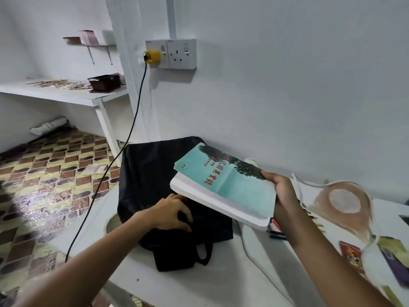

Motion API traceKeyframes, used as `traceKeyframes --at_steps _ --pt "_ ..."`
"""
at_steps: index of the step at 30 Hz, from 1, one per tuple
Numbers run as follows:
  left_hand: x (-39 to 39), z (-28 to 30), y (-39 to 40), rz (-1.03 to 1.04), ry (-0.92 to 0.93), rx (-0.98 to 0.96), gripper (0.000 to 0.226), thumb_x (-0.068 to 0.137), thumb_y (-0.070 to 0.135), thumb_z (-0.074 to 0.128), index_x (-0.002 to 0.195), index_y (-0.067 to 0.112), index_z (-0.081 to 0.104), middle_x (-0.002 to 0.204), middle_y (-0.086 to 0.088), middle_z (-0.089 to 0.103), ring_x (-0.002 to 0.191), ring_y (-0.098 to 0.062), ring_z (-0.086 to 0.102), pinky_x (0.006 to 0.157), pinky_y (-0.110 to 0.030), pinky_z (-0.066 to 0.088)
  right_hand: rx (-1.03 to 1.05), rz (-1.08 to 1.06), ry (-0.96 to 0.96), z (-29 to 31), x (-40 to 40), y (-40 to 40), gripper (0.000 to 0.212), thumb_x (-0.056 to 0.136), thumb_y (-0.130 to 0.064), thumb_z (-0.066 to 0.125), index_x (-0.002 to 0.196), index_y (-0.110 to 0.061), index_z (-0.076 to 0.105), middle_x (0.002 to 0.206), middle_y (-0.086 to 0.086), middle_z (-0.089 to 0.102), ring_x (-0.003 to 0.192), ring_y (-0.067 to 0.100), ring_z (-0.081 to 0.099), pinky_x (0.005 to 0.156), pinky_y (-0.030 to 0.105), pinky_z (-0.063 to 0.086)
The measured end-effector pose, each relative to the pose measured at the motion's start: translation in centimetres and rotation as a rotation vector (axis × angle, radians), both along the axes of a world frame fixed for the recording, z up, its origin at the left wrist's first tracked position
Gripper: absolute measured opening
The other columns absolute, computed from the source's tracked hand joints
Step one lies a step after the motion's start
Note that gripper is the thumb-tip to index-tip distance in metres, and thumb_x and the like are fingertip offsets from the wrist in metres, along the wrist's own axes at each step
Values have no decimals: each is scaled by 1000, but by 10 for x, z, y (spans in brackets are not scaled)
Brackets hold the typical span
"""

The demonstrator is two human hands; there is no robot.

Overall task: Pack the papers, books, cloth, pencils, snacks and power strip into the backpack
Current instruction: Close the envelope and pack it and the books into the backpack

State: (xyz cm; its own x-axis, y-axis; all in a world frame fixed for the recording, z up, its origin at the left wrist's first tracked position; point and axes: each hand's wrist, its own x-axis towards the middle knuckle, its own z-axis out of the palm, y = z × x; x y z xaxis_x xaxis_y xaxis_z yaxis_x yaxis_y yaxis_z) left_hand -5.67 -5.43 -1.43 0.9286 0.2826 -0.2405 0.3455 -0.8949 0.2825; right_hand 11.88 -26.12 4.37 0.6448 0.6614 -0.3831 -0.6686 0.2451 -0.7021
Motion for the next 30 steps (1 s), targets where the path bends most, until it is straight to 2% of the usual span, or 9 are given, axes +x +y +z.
traceKeyframes --at_steps 3,5,8,11,13,17,23,27,30 --pt "3 -2 6 9 -75 -111 11 82 24 71 87 16 76 83 18 58 85 6 50 80 -8 35 3 37 -3 -2 0 2 27 94 -19 43 89 -7 66 72 10 73 57 24 70 72 34 49" --pt "4 -3 7 46 -77 -118 11 84 21 69 84 11 74 78 16 58 76 3 52 70 -3 34 -11 56 -21 -3 1 2 25 93 -20 44 90 -8 67 72 9 73 57 23 70 70 31 51" --pt "3 -4 12 119 -106 -191 9 83 28 70 80 20 66 84 10 59 87 -12 56 82 -15 44 -30 85 -42 -5 1 1 24 92 -22 48 92 -11 68 75 7 74 59 23 70 61 26 54" --pt "0 -7 16 59 -14 -71 49 74 37 76 117 21 59 120 6 51 113 -13 48 101 -29 42 -26 96 -46 -4 1 2 24 93 -22 47 91 -10 67 71 7 73 56 22 69 53 25 55" --pt "1 -10 15 75 -13 -13 57 69 37 79 119 21 57 123 5 46 114 -14 44 101 -30 43 -22 91 -51 -3 1 2 24 93 -21 46 89 -9 67 69 8 73 53 22 69 49 27 54" --pt "4 -14 18 121 -60 -45 32 70 24 80 97 24 63 113 -1 53 94 -13 50 85 -24 48 -10 98 -60 -6 1 1 24 93 -21 46 91 -9 67 69 7 73 54 21 69 47 23 55" --pt "8 -19 12 212 -50 -31 81 69 19 81 140 17 41 140 -4 42 126 -25 45 105 -34 40 -42 68 -59 -11 4 -1 23 90 -23 51 98 -11 68 78 7 74 61 24 70 56 24 55" --pt "12 -19 5 234 -84 70 55 79 7 61 132 8 47 133 -14 50 115 -33 52 94 -38 46 -48 67 -58 -15 8 -2 23 90 -23 50 98 -10 68 77 7 73 61 24 70 58 24 54" --pt "11 -3 5 229 -128 32 43 86 3 56 129 4 52 128 -17 54 120 -35 51 97 -35 44 -76 69 -73 -15 9 -4 23 89 -23 53 98 -9 69 79 8 73 62 25 69 67 28 52"
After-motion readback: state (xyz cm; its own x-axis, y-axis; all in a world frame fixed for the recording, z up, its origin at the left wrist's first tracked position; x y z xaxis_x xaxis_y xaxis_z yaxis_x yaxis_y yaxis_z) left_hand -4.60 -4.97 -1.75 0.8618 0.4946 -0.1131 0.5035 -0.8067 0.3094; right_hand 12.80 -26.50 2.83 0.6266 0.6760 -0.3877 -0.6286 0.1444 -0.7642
